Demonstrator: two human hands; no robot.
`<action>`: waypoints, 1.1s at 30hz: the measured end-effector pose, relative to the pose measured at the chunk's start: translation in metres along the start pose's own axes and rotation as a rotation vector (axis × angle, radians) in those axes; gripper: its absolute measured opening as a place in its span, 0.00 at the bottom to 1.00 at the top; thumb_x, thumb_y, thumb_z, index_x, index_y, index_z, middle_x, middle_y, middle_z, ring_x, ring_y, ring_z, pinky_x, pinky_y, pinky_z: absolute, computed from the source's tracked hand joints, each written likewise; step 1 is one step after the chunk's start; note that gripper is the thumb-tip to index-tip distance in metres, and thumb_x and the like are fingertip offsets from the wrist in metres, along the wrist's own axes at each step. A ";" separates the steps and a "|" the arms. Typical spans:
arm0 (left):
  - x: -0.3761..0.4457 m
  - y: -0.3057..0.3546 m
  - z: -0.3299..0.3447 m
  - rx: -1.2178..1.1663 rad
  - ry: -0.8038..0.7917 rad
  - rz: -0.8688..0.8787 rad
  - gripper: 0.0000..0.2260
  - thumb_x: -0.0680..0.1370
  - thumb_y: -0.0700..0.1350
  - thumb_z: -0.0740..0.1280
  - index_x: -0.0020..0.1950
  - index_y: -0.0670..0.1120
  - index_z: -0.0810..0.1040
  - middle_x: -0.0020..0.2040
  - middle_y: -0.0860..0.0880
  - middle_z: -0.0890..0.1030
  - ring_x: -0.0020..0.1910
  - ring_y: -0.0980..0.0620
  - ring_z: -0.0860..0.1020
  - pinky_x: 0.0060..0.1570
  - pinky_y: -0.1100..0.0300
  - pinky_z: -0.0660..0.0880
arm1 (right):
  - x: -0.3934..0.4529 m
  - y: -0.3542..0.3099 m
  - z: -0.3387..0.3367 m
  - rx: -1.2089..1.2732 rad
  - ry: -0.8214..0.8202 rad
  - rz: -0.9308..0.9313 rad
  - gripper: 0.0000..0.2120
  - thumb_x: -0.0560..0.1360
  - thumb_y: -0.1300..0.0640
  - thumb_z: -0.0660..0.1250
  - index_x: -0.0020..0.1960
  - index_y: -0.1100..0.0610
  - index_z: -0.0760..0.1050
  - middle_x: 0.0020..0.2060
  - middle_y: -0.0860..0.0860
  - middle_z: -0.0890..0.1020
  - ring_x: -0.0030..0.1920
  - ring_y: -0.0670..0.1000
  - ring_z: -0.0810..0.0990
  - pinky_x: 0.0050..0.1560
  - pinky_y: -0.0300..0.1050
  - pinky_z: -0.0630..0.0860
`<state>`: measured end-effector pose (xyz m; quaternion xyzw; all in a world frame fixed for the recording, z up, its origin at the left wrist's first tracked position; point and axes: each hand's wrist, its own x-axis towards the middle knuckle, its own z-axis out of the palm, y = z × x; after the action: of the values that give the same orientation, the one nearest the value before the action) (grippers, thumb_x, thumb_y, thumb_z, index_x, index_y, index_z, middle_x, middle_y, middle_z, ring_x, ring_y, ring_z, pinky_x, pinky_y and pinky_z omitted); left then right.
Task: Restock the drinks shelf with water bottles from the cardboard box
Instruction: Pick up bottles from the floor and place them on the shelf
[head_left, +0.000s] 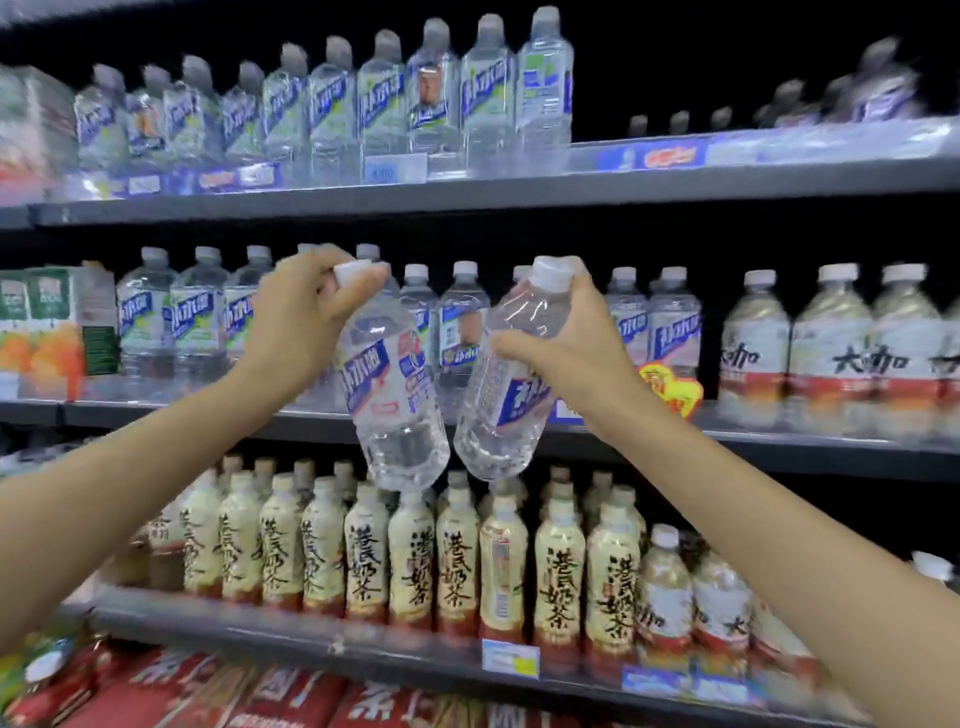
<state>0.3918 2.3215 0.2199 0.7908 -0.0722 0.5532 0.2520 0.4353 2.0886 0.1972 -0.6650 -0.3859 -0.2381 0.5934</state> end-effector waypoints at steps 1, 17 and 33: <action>0.009 0.010 0.006 -0.021 0.020 0.011 0.13 0.77 0.56 0.66 0.36 0.51 0.75 0.28 0.52 0.71 0.27 0.59 0.67 0.28 0.67 0.61 | 0.006 -0.005 -0.012 -0.021 0.015 -0.028 0.22 0.67 0.66 0.74 0.56 0.58 0.68 0.47 0.54 0.80 0.42 0.45 0.77 0.46 0.39 0.76; 0.085 0.093 0.128 -0.222 0.242 0.005 0.16 0.76 0.60 0.66 0.41 0.48 0.72 0.29 0.54 0.68 0.31 0.54 0.66 0.29 0.57 0.61 | 0.060 -0.005 -0.117 -0.280 0.263 -0.282 0.22 0.69 0.62 0.75 0.56 0.62 0.67 0.46 0.54 0.77 0.44 0.47 0.76 0.45 0.32 0.72; 0.083 0.097 0.188 -0.039 0.125 0.058 0.20 0.74 0.64 0.65 0.48 0.47 0.79 0.37 0.50 0.80 0.38 0.48 0.78 0.36 0.52 0.75 | 0.071 0.076 -0.126 -0.324 0.301 -0.084 0.25 0.69 0.59 0.77 0.60 0.57 0.68 0.50 0.47 0.77 0.48 0.37 0.75 0.43 0.22 0.69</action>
<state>0.5423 2.1616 0.2771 0.7471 -0.0897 0.6071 0.2552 0.5548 1.9821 0.2292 -0.6919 -0.2773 -0.4179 0.5193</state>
